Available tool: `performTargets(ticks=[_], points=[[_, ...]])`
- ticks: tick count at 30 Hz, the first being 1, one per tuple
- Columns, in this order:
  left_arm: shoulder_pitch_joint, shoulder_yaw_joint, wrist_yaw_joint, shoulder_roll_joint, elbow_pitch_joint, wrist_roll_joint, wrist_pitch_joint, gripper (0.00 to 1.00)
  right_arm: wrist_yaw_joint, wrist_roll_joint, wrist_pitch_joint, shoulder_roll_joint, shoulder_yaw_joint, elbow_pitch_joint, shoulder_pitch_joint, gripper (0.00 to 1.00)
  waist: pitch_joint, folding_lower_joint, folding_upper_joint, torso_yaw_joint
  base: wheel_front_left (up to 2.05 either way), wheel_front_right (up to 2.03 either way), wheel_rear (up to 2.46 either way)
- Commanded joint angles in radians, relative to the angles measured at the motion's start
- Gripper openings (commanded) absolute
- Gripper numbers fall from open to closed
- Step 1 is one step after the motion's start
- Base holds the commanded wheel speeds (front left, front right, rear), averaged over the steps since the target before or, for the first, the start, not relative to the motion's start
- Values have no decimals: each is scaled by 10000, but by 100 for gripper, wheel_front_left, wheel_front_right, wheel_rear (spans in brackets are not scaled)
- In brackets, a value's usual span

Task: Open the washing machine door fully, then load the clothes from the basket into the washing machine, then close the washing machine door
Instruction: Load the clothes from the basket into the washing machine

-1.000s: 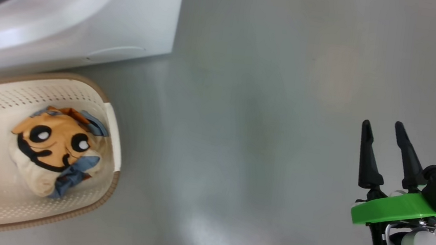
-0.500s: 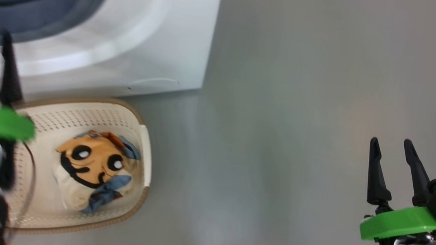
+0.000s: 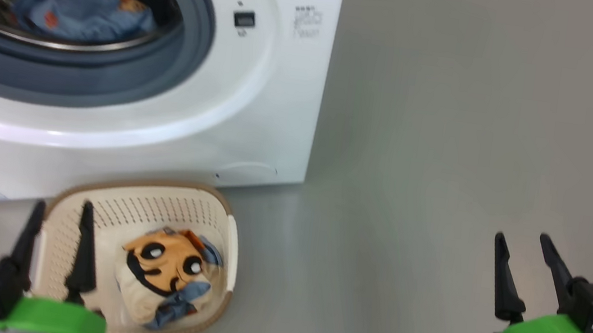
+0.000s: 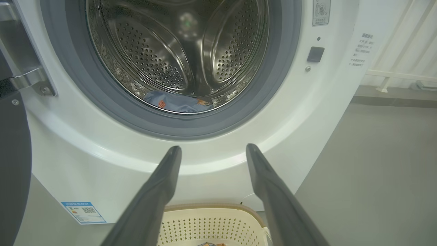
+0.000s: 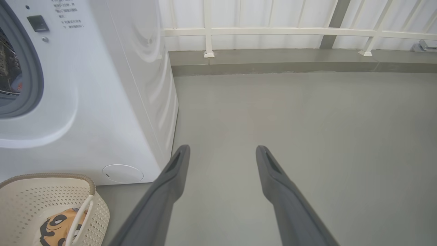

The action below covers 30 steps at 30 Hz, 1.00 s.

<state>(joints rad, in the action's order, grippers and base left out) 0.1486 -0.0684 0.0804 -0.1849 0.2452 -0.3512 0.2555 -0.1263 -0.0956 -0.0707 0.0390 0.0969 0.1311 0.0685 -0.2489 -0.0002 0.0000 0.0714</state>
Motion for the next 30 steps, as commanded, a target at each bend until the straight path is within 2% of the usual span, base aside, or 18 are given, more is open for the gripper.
performTargets(ticks=[1, 17, 30], points=[[-285, 252, 34, -98, -462, 197, 62, 100, -44, 157, 88, 112, -182, -357, -181, 100, 873, 2, 0, -408, 0, 0, 0], [-2174, 104, 192, 384, -1068, 368, 62, 100, -44, 168, 851, 112, -196, -1145, -1415, 100, 2406, 2, 0, -715, 0, 0, 0], [-2512, 63, 332, 375, -1322, 262, -62, 100, -44, -1, 896, 112, -256, -1234, -1680, 100, 2713, 2, 0, -738, 0, 0, 0]])
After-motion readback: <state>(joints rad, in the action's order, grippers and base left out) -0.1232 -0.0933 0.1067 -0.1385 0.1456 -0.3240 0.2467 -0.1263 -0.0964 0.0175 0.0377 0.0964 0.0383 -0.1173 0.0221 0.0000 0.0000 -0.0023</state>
